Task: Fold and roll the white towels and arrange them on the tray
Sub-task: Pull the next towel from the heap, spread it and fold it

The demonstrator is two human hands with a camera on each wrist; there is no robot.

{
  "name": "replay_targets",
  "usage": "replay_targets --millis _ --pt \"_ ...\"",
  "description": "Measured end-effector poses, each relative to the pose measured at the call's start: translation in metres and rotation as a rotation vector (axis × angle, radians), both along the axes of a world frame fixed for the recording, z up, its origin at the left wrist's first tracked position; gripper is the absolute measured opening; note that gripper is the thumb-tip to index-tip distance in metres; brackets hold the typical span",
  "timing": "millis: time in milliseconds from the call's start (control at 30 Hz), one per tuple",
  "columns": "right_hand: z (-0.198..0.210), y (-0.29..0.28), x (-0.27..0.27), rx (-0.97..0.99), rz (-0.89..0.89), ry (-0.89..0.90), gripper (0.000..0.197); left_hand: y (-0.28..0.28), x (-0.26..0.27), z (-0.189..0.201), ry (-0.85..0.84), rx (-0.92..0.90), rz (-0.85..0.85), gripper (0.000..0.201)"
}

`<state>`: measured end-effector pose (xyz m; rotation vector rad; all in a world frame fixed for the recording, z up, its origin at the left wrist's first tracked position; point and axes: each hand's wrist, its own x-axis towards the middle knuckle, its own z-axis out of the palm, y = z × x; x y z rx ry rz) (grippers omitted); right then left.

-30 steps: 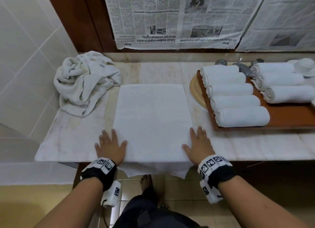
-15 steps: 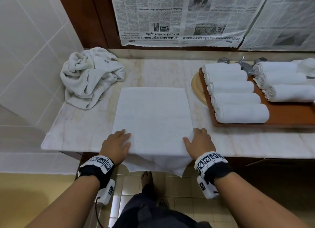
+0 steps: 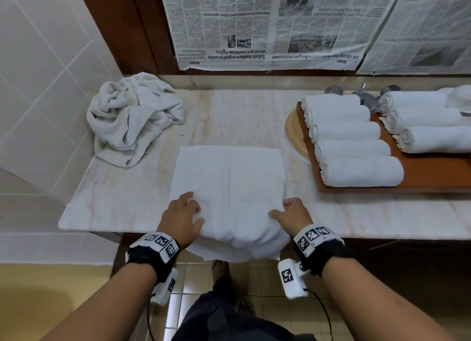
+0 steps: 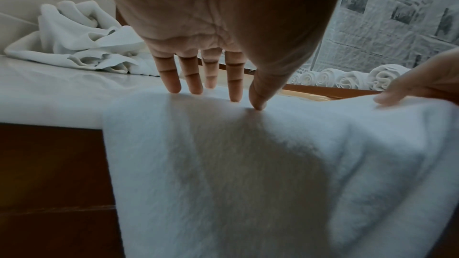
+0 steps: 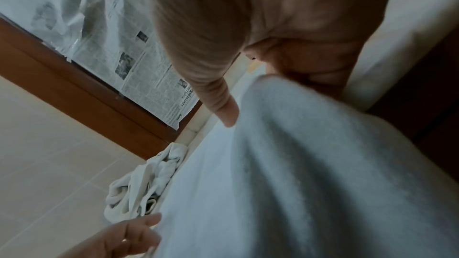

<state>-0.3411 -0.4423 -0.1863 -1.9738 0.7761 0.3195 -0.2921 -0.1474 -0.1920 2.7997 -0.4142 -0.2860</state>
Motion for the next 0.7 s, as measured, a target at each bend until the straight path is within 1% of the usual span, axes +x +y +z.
replay_targets --millis 33,67,100,167,200,233,333,433,500,567,633,700 --pt "-0.003 -0.002 0.001 0.038 -0.019 0.006 0.055 -0.003 0.001 0.000 -0.004 0.009 -0.027 0.034" --pt "-0.005 -0.005 0.002 0.066 -0.034 -0.005 0.057 -0.006 0.002 -0.001 -0.004 0.020 -0.048 0.039" --pt "-0.005 -0.006 0.002 0.074 -0.040 -0.018 0.050 -0.009 0.003 0.000 -0.003 0.027 -0.061 0.045" --pt "-0.002 -0.008 0.002 0.074 -0.026 -0.043 0.030 -0.012 0.004 0.000 -0.008 0.031 -0.067 0.053" --pt "-0.003 -0.009 0.002 0.073 -0.018 -0.053 0.025 -0.013 0.004 0.000 -0.008 0.037 -0.064 0.055" --pt "-0.003 -0.009 0.001 0.070 -0.014 -0.062 0.023 -0.014 0.004 0.000 -0.008 0.048 -0.065 0.056" --pt "0.001 -0.009 0.004 0.056 -0.036 -0.120 0.033 -0.018 0.009 0.001 -0.016 0.054 -0.064 0.053" --pt "0.008 -0.004 0.012 0.017 -0.034 -0.143 0.039 -0.018 0.017 -0.001 0.027 -0.015 -0.038 0.051" --pt "0.014 0.004 0.018 -0.023 -0.030 -0.181 0.037 -0.015 0.022 -0.006 0.084 -0.093 -0.003 0.048" --pt "0.024 0.018 0.023 -0.064 0.013 -0.252 0.034 -0.011 0.027 -0.009 0.127 -0.235 0.051 0.037" --pt "0.036 0.039 0.026 -0.087 0.132 -0.322 0.024 -0.008 0.032 -0.006 0.199 -0.413 0.136 0.024" --pt "0.045 0.063 0.029 -0.090 0.300 -0.362 0.017 -0.003 0.036 -0.003 0.319 -0.600 0.211 0.016"
